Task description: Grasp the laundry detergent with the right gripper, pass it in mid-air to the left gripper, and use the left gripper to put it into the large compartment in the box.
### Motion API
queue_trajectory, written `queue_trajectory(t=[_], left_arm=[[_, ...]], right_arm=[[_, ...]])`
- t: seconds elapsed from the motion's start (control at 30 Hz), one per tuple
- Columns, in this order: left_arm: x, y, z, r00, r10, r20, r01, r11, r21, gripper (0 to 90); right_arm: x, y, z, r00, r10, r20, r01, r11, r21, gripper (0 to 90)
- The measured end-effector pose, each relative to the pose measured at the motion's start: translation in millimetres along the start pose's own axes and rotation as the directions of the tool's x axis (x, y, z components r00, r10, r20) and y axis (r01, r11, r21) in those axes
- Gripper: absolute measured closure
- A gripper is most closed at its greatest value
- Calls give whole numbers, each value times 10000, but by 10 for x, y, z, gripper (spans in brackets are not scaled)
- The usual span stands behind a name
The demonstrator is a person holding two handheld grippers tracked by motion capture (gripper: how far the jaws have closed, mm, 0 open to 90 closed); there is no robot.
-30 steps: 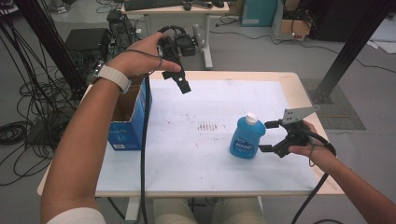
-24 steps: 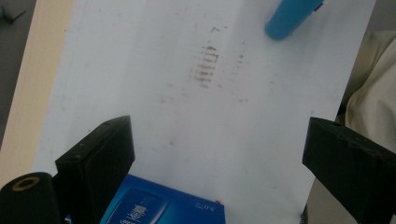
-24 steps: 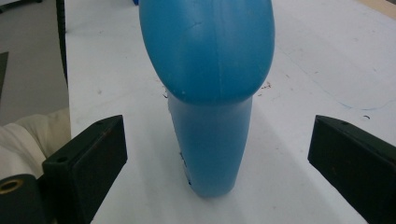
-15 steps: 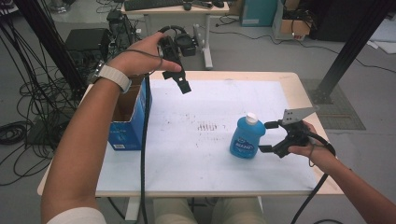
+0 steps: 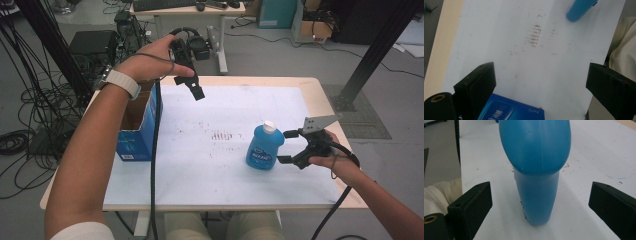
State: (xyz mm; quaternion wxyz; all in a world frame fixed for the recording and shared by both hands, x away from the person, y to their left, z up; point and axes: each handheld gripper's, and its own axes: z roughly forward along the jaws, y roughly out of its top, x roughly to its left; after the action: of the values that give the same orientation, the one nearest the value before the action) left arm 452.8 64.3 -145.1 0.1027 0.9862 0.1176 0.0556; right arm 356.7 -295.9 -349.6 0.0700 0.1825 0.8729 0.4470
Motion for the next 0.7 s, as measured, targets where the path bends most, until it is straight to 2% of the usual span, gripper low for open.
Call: queue_trajectory(t=[0.7], left_arm=[[4, 3, 7, 10000, 7, -25, -7, 10000, -39, 95]], right_arm=[[-2, -13, -1, 10000, 32, 18, -32, 10000, -33, 49]])
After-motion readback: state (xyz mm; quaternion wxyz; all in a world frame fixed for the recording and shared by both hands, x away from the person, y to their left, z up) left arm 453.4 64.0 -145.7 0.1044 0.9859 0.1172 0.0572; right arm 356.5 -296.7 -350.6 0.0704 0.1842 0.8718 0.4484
